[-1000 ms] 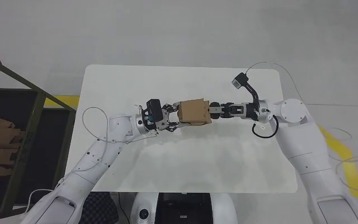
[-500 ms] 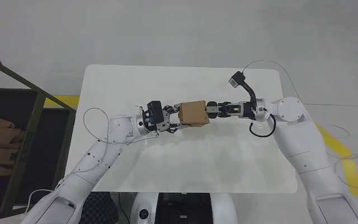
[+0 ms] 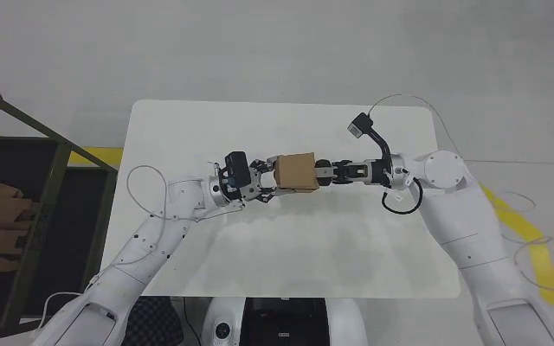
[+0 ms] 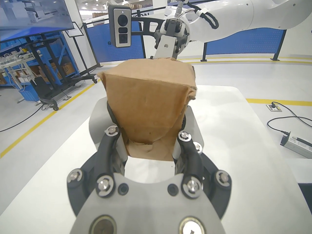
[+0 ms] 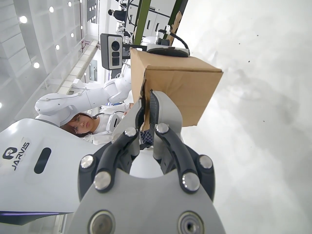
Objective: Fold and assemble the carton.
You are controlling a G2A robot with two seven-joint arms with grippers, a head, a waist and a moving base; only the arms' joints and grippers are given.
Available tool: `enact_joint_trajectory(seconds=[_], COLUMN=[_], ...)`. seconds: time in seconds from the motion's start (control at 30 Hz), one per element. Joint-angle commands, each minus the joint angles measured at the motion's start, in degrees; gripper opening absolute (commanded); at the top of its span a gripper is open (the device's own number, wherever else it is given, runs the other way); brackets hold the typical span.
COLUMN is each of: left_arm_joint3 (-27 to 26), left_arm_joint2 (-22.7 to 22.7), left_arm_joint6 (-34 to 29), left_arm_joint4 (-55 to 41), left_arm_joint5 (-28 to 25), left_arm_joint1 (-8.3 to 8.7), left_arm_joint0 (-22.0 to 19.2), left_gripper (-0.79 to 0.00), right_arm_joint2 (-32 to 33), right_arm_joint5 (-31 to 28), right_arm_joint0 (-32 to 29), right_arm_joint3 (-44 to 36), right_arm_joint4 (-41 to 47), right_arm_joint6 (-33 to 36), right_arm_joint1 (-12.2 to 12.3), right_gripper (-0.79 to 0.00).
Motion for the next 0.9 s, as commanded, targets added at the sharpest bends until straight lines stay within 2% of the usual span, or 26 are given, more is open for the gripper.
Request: enact_joint_trajectory(seconds=[0.0,0.2,0.87], left_arm_joint3=[0.1,0.4,1.1], left_arm_joint2=[-0.1,-0.5,-0.1], left_arm_joint6=[-0.1,-0.5,-1.6], left_arm_joint4=[-0.4,-1.2,-1.7], left_arm_joint5=[0.2,0.4,0.2], left_arm_joint1=[-0.02,0.01,-0.13], left_arm_joint0=[-0.1,0.0,-0.4], left_gripper=[-0.369,-0.366,-0.354], right_arm_joint2=[0.2,1.6,0.6], right_arm_joint5=[-0.1,-0.4,-0.1], right_arm_joint0=[-0.1,-0.6,-0.9], right_arm_joint3=[0.3,0.3,-1.0], right_arm_joint4=[0.5,1.1,1.0], right_arm_joint6=[-0.1,0.2,0.4], right_arm_joint1=[0.0,0.4,0.6], right_gripper=[-0.699,-0.693,-0.782])
